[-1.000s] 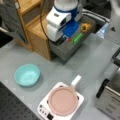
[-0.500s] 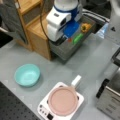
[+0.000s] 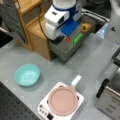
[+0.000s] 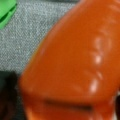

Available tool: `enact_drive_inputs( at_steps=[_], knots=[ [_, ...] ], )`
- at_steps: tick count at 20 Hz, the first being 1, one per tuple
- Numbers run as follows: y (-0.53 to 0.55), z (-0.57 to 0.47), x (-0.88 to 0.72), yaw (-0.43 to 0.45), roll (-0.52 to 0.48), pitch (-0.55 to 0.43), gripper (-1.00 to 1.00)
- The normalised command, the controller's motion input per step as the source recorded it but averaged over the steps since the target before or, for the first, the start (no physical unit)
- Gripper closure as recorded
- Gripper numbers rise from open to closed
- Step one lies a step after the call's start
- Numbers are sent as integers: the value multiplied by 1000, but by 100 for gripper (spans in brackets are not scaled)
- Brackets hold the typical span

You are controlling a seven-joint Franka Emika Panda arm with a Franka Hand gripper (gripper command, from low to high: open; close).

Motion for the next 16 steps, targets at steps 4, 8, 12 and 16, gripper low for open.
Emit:
enact_drive_inputs(
  at_steps=[4, 8, 12, 16],
  knots=[
    [10, -156, -333, -19, 188, -321, -100],
    [50, -159, -254, -26, 181, -308, -100],
    [86, -87, -209, -59, 166, -264, -100],
    [167, 51, -149, -189, 168, -237, -100]
  ],
)
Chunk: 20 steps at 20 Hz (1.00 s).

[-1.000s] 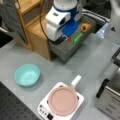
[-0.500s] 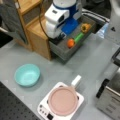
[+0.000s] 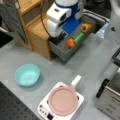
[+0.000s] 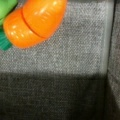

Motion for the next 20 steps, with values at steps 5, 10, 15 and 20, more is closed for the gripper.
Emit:
enact_drive_inputs(
  at_steps=[5, 10, 15, 20],
  knots=[
    [342, 300, -122, -560, 119, -260, -100],
    [400, 189, 35, -692, 102, -310, -100],
    [390, -79, 191, -720, 217, -65, -100],
    [308, 95, 414, -954, 422, 285, -100]
  ],
)
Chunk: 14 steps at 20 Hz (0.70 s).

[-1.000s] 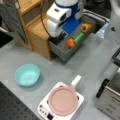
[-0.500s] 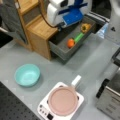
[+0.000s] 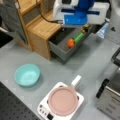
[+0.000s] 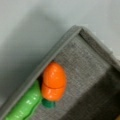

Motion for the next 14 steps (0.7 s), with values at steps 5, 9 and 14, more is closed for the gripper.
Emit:
enact_drive_inputs(
  at_steps=[5, 9, 14],
  knots=[
    [277, 257, 483, -757, 381, 255, -100],
    [381, 339, 360, -567, 177, 194, -100],
    [306, 119, 218, -207, -50, 166, -100]
  ],
)
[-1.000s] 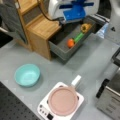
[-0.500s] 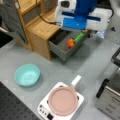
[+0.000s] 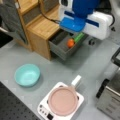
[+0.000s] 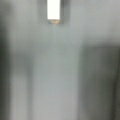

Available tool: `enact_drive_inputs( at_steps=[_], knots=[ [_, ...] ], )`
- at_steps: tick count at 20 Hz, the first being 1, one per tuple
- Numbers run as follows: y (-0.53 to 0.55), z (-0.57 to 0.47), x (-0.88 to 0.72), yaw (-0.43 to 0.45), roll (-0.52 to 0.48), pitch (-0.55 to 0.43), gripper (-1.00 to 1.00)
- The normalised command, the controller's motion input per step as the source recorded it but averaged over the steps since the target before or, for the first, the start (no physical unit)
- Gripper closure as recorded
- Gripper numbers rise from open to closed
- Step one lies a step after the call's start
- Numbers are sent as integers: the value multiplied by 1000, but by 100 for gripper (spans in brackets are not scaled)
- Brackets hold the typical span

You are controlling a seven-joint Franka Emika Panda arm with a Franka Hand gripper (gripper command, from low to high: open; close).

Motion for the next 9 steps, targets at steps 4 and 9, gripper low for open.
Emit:
enact_drive_inputs(
  at_steps=[4, 9],
  knots=[
    [7, 141, 179, 89, -50, 234, -100],
    [-65, 192, 221, 129, -96, 274, -100]
  ],
)
